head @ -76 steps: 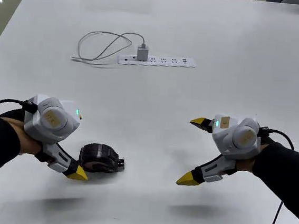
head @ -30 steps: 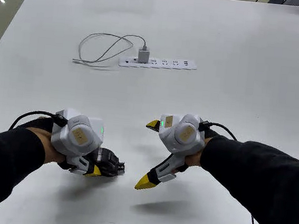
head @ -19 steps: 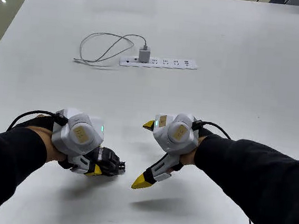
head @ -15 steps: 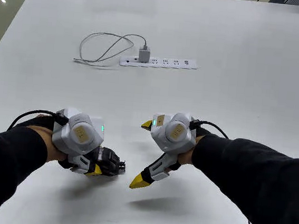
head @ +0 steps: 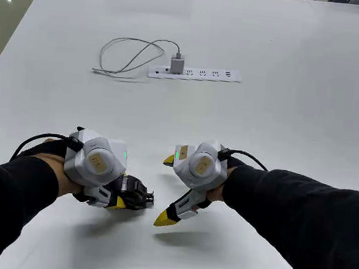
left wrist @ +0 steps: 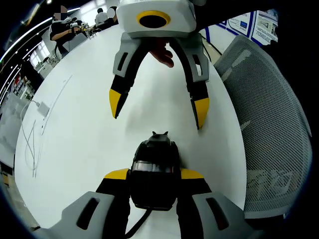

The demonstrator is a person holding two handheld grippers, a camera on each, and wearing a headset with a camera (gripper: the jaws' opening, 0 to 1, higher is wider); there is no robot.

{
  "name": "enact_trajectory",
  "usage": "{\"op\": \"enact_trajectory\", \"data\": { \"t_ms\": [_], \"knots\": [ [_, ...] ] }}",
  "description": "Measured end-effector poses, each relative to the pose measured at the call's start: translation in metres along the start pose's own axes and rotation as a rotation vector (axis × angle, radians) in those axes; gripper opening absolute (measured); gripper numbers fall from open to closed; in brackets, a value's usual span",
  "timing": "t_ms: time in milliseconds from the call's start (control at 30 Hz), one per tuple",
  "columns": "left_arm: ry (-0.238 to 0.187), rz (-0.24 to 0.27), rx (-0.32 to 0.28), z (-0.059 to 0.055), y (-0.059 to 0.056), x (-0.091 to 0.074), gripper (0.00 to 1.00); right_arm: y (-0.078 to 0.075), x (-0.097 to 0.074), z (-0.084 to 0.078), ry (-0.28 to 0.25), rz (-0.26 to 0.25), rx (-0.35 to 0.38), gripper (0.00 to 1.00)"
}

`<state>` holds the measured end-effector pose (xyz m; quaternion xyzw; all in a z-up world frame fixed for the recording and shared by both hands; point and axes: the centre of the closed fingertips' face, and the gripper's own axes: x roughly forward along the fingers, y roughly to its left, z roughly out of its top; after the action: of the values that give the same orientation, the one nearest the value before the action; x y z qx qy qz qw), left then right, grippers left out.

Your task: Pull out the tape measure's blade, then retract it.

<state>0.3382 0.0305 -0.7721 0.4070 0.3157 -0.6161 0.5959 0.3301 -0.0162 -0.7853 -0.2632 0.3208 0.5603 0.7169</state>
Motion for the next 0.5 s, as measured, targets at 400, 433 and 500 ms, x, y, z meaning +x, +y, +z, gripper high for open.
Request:
{"op": "enact_trajectory", "data": {
  "t_ms": [400,433,500],
  "knots": [
    [0.013,0.004,-0.008,-0.0008,0.0,0.0004,0.3,-0.0052,0.0037,0.0071,-0.011,-0.004,-0.025,0.51],
    [0.014,0.004,-0.008,-0.0009,0.0001,0.0004,0.3,-0.0047,0.0041,0.0072,-0.01,-0.003,-0.024,0.5],
    [0.014,0.003,-0.008,-0.001,0.0003,0.0004,0.3,-0.0041,0.005,0.0064,-0.006,0.0,-0.028,0.48]
  ]
}}
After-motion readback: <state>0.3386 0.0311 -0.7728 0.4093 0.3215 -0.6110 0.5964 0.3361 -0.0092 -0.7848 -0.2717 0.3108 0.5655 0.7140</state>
